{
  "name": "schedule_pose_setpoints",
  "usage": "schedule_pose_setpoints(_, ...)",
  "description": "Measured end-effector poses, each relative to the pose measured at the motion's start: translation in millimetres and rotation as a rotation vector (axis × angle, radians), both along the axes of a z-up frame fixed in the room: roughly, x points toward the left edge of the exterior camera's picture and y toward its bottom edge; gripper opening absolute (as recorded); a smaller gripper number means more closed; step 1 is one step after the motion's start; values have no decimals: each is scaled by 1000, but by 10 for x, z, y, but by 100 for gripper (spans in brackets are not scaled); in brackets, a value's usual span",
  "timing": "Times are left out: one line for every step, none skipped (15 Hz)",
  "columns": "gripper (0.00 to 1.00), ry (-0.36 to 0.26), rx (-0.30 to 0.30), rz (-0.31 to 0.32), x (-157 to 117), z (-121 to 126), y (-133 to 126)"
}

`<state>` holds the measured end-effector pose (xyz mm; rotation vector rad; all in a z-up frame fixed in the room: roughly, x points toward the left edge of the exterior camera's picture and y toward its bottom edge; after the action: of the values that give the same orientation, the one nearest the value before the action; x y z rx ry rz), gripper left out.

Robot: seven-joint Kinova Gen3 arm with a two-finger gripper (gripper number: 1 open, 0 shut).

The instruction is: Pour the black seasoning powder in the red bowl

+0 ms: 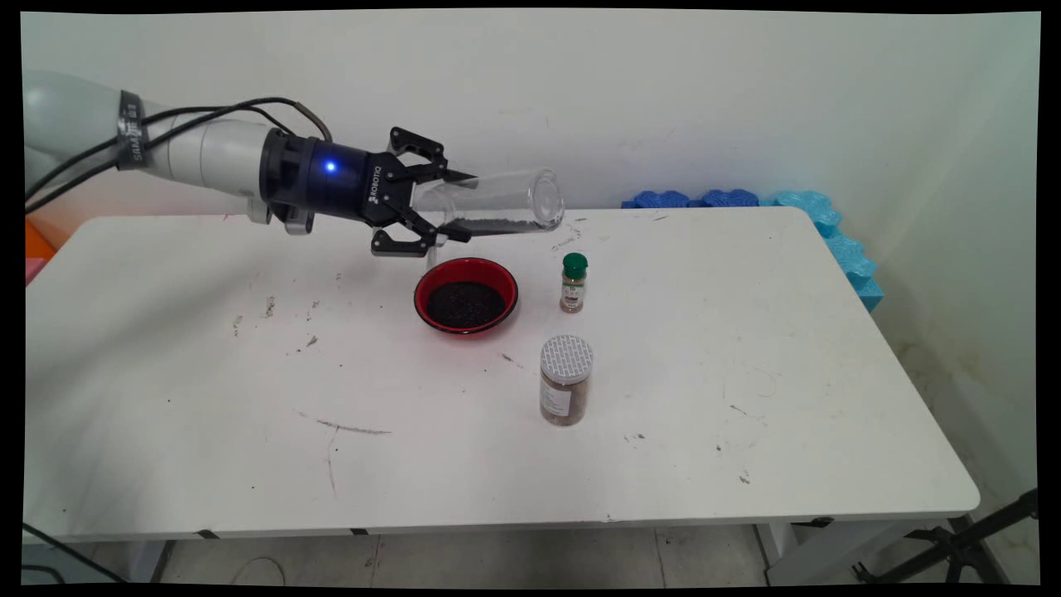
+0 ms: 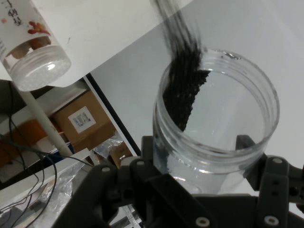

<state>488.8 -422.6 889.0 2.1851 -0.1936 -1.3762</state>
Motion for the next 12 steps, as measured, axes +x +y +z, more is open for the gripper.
schedule_pose_setpoints(0,2,3,0,-5,-17,1)
schedule_pose_setpoints(0,3,4,-1,-10,-31,2)
schedule_pose_setpoints(0,4,6,-1,-13,-48,3)
schedule_pose_setpoints(0,4,6,-1,-18,-65,1)
schedule_pose_setpoints(0,4,7,-1,-23,-80,-1)
schedule_pose_setpoints(0,4,5,-2,-29,-96,-4)
schedule_pose_setpoints(0,3,4,-3,-35,-111,-9)
schedule_pose_setpoints(0,2,3,-4,-41,-123,-12)
schedule_pose_setpoints(0,2,2,-4,-46,-131,-15)
schedule_pose_setpoints(0,1,0,-5,-52,-140,-21)
schedule_pose_setpoints(0,0,-2,-6,-60,-152,-25)
schedule_pose_setpoints(0,2,-3,-4,-68,-161,-33)
